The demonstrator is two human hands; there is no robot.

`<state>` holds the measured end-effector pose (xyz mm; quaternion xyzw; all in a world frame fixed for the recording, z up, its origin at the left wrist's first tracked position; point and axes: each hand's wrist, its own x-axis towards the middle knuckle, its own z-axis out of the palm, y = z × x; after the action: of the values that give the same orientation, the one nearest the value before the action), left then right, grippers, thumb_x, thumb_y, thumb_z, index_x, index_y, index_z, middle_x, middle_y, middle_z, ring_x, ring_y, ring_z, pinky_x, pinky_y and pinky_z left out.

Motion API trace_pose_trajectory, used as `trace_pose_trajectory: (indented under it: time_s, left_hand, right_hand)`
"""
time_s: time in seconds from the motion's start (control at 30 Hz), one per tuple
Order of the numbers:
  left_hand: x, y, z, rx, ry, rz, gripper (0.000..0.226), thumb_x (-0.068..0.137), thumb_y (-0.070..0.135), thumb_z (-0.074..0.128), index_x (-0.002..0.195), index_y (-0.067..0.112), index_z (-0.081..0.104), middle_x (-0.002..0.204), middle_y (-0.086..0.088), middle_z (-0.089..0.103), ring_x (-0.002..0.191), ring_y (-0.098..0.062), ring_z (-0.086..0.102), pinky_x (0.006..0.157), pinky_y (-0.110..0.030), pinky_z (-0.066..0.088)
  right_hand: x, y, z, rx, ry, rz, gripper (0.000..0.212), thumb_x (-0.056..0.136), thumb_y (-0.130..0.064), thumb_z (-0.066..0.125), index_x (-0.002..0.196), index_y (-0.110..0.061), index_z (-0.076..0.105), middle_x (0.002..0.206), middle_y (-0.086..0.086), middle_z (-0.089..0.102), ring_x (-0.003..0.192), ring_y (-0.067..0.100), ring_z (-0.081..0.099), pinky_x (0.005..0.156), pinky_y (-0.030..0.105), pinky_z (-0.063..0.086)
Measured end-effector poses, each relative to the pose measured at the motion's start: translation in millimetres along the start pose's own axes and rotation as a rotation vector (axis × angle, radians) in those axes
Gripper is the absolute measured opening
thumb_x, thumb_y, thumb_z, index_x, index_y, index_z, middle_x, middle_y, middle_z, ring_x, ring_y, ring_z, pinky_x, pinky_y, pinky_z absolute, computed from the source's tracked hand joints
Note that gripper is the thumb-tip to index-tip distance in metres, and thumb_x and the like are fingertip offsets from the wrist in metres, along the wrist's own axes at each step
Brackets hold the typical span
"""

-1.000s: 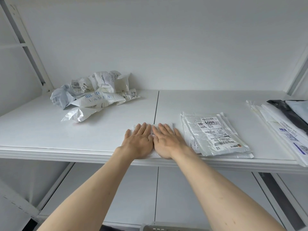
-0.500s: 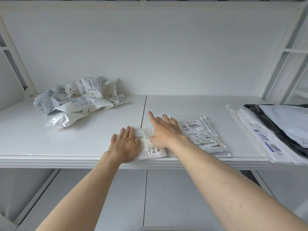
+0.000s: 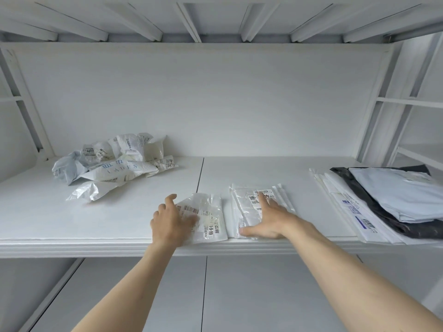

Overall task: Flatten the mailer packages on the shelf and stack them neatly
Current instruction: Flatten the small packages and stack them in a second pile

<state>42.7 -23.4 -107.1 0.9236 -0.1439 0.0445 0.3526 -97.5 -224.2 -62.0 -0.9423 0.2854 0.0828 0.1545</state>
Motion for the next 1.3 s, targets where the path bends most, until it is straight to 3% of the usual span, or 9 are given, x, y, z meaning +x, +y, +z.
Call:
trace_pose_trajectory:
  time_s: [0.17,0.3,0.4,0.57,0.7,0.9,1.13,1.23,1.3]
  left_hand:
    - [-4.3,12.3,-14.2,-0.634,-0.028,-0.083,0.089,0.075,0.009,0.081,0.147,0.027,0.031,0.126,0.0,0.048,0.105,-0.022,0.058,0.088,-0.037,0.049]
    - [-3.5,39.6,-19.8,-0.836,-0.044,-0.155,0.083,0.08,0.003,0.077,0.149,0.022,0.034,0.124,-0.001,0.049,0.106,-0.022,0.056,0.089,-0.033,0.045]
    - [5.2,54.0,-23.6,-0.932,-0.028,-0.201,0.065,0.086,0.002,0.069,0.143,0.02,0.041,0.099,0.002,0.061,0.082,-0.021,0.065,0.072,-0.033,0.052]
    - [22.0,67.6,-24.0,-1.024,0.018,-0.258,0.057,0.089,0.004,0.064,0.14,0.021,0.045,0.107,-0.009,0.065,0.085,-0.026,0.066,0.08,-0.04,0.055]
    - [25.1,76.8,-22.1,-1.0,0.178,-0.283,0.056,0.091,0.0,0.055,0.142,0.019,0.043,0.111,-0.007,0.061,0.083,-0.023,0.06,0.064,-0.028,0.047]
    - [23.8,75.6,-17.6,-0.959,0.405,-0.407,0.058,0.092,0.003,0.045,0.146,0.02,0.038,0.139,-0.003,0.051,0.121,-0.025,0.055,0.1,-0.032,0.043]
    - [10.8,100.0,22.2,-0.671,-0.001,-0.202,0.064,0.091,0.001,0.043,0.151,0.018,0.031,0.136,-0.003,0.053,0.113,-0.027,0.057,0.092,-0.035,0.05]
    - [0.8,114.6,37.7,-0.655,-0.118,-0.201,0.041,0.09,0.001,0.041,0.129,0.013,0.046,0.115,-0.008,0.062,0.089,-0.026,0.061,0.064,-0.028,0.05]
    - [-4.0,121.0,49.7,-0.634,-0.181,-0.177,0.031,0.087,0.0,0.042,0.115,0.012,0.045,0.11,-0.008,0.063,0.092,-0.027,0.063,0.07,-0.034,0.056]
  right_hand:
    - [0.3,9.5,7.9,0.07,0.108,-0.067,0.115,0.067,-0.06,0.059,0.154,-0.032,-0.011,0.162,0.002,0.018,0.145,0.025,0.025,0.111,0.046,0.033]
    - [-2.5,18.4,-3.3,0.325,0.245,-0.07,0.045,0.085,-0.043,0.05,0.128,-0.031,0.05,0.122,0.0,0.061,0.107,0.026,0.058,0.089,0.036,0.048]
    - [-4.3,29.4,-12.2,0.592,0.404,-0.032,0.022,0.089,-0.036,0.049,0.104,-0.025,0.059,0.096,0.001,0.065,0.088,0.025,0.061,0.073,0.033,0.047]
    - [-10.0,46.7,-23.7,0.838,0.466,0.011,0.015,0.089,-0.031,0.048,0.092,-0.019,0.057,0.085,0.0,0.061,0.076,0.019,0.056,0.063,0.03,0.04]
    - [-12.5,48.7,-23.7,0.831,0.416,-0.017,0.014,0.09,-0.03,0.048,0.088,-0.019,0.057,0.078,-0.001,0.059,0.072,0.02,0.056,0.064,0.031,0.041]
    - [-13.8,44.8,-28.9,0.872,0.363,-0.018,0.018,0.092,-0.028,0.047,0.1,-0.016,0.057,0.088,0.001,0.06,0.073,0.017,0.054,0.063,0.029,0.04]
    - [-13.9,44.6,-32.7,0.933,0.371,-0.068,0.02,0.096,-0.023,0.042,0.115,-0.024,0.05,0.103,0.001,0.058,0.085,0.015,0.051,0.075,0.032,0.039]
    - [-12.0,46.1,-35.5,0.927,0.432,-0.077,0.03,0.096,-0.018,0.038,0.122,-0.024,0.051,0.109,0.0,0.06,0.092,0.017,0.052,0.077,0.031,0.038]
    - [-11.4,48.8,-37.3,0.946,0.461,-0.096,0.04,0.096,-0.013,0.035,0.132,-0.026,0.05,0.113,-0.005,0.056,0.101,0.016,0.049,0.085,0.027,0.034]
